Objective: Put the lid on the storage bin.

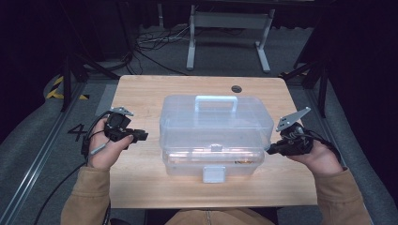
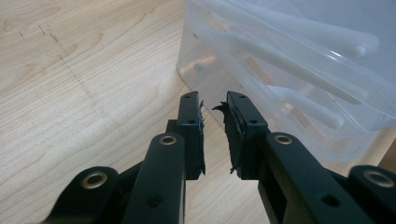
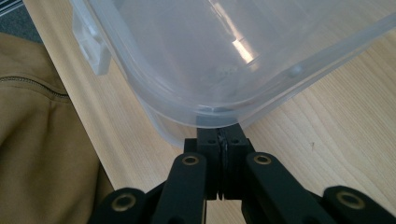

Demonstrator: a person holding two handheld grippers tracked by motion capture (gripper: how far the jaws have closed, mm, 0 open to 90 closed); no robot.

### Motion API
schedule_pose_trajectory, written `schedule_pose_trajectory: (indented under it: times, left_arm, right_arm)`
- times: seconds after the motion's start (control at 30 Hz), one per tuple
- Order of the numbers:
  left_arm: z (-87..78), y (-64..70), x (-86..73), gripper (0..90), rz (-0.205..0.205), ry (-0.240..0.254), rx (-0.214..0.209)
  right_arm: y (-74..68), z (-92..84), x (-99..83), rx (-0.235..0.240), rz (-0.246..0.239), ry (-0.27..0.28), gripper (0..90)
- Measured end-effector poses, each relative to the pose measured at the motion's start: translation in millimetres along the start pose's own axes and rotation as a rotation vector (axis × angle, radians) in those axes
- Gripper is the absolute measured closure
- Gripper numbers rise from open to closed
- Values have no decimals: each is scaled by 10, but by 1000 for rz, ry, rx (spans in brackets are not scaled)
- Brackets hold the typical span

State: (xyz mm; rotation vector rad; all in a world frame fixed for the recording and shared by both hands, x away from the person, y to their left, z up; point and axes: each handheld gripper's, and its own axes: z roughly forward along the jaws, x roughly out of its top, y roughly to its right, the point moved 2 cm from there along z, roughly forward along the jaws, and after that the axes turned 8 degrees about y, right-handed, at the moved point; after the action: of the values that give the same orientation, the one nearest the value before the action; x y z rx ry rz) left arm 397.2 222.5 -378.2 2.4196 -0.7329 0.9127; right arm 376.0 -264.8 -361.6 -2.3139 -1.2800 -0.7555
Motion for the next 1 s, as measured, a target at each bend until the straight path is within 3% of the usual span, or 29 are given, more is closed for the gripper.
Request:
schedule_pose_trajectory:
  times: [1.0]
  left_arm:
    - [57,-57,-38,763,-15,-33,3]
  right_arm:
    - [-24,85,-48,31,-25,-95,889]
